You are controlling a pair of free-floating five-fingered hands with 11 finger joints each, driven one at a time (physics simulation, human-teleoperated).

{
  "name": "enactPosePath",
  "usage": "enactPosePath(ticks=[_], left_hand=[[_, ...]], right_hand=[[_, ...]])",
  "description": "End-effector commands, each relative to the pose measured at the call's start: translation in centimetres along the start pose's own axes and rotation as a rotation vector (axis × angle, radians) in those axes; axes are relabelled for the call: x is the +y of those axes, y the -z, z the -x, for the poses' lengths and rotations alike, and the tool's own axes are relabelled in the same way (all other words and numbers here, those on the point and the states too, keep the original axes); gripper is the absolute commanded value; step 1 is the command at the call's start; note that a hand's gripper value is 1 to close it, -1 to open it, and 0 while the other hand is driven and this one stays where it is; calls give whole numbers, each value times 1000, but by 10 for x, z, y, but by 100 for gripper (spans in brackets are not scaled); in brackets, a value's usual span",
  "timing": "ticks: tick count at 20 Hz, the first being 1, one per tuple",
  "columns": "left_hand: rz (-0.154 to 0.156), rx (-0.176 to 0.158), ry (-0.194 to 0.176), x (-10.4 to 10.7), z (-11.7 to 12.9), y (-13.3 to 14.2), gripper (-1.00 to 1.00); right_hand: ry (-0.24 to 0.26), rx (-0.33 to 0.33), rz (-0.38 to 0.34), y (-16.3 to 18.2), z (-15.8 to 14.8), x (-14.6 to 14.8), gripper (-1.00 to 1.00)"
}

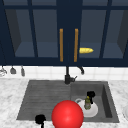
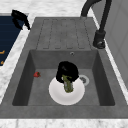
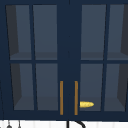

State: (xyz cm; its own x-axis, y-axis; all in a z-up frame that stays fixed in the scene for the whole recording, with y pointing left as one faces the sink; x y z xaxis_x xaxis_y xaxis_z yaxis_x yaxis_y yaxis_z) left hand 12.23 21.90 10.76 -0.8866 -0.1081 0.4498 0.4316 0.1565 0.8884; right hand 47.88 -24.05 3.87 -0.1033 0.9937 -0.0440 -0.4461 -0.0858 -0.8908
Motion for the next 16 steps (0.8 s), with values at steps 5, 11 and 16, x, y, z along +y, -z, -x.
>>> enactPosePath(ticks=[5,11,16], left_hand=[[0,0,0,0,0,0,0],[0,0,0,0,0,0,0],[0,0,0,0,0,0,0]], right_hand=[[71,-1,-101,53,10,-2,100],[51,-17,-152,47,7,-7,100],[18,2,-95,32,1,-3,100]])
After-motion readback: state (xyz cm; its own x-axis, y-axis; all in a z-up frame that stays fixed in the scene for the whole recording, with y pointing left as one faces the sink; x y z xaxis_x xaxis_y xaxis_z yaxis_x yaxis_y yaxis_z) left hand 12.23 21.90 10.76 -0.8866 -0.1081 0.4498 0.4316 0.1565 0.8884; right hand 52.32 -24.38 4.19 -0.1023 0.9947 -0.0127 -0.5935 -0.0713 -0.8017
